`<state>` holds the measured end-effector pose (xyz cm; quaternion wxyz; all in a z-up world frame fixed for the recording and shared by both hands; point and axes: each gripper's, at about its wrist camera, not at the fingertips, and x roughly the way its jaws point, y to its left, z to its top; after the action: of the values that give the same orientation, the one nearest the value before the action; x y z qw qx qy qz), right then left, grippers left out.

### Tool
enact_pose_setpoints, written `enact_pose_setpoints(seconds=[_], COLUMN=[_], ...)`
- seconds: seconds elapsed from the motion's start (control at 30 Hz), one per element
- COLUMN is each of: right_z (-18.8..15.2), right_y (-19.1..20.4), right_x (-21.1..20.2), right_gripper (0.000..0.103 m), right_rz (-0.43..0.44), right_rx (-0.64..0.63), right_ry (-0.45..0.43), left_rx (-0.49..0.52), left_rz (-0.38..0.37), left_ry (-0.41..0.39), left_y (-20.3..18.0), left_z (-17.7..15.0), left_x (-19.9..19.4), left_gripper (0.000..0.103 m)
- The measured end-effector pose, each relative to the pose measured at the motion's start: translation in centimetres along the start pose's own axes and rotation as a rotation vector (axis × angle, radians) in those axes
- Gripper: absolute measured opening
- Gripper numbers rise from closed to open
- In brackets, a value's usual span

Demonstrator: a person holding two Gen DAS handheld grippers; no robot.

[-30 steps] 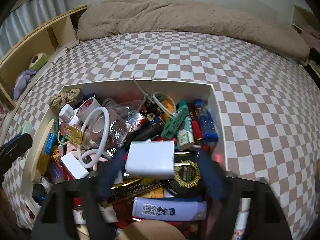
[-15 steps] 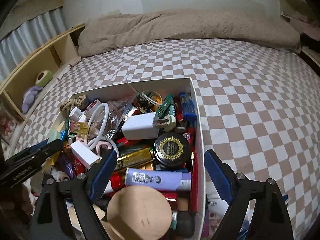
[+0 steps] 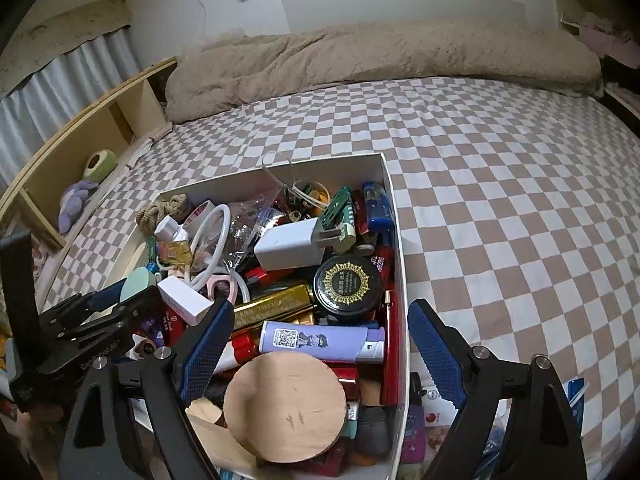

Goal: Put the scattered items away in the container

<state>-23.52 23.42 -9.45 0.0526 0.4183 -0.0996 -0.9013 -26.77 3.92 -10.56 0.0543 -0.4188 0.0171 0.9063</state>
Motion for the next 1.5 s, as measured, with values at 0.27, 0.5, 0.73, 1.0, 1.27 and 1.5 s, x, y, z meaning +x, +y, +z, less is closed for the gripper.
enact_pose_setpoints(seconds=[0.27, 0.5, 0.73, 1.0, 1.27, 1.5], right_z=[-0.2, -0.3, -0.5, -0.5, -0.5, -1.3], right_y=[0.0, -0.2, -0.1, 0.4, 0.7, 1.2], right_x=[-0.3, -0.4, -0.3, -1.1, -2.5, -4.1], right_gripper=[0.088, 0.088, 0.088, 0.088, 0.103, 0.103], right_rz=[0.008, 0.01, -0.028, -0.033, -0.056, -0.118], right_rx=[0.004, 0.004, -0.012, -0.039, -0.067, -0.097], right_ry=[-0.005, -0.009, -0.016, -0.053, -0.159, -0.225], left_rx=[0.004, -0.037, -0.038, -0.055, -0.087, -0.097], left_rz=[-0.038, -0.079, -0.068, -0.061, -0.046, -0.032], left_ry=[-0.023, -0.013, -0.019, -0.045, -0.073, -0.1], left_y=[-0.1, 0.4, 0.3, 0.9, 1.4, 1.9], left_z=[-0.2, -0.4, -0.4, -0.6, -0.7, -0.9], left_x=[-0.3, -0.5, -1.1, -2.2, -3.1, -4.4], left_gripper=[0.05, 0.06, 0.076, 0.09, 0.1, 0.103])
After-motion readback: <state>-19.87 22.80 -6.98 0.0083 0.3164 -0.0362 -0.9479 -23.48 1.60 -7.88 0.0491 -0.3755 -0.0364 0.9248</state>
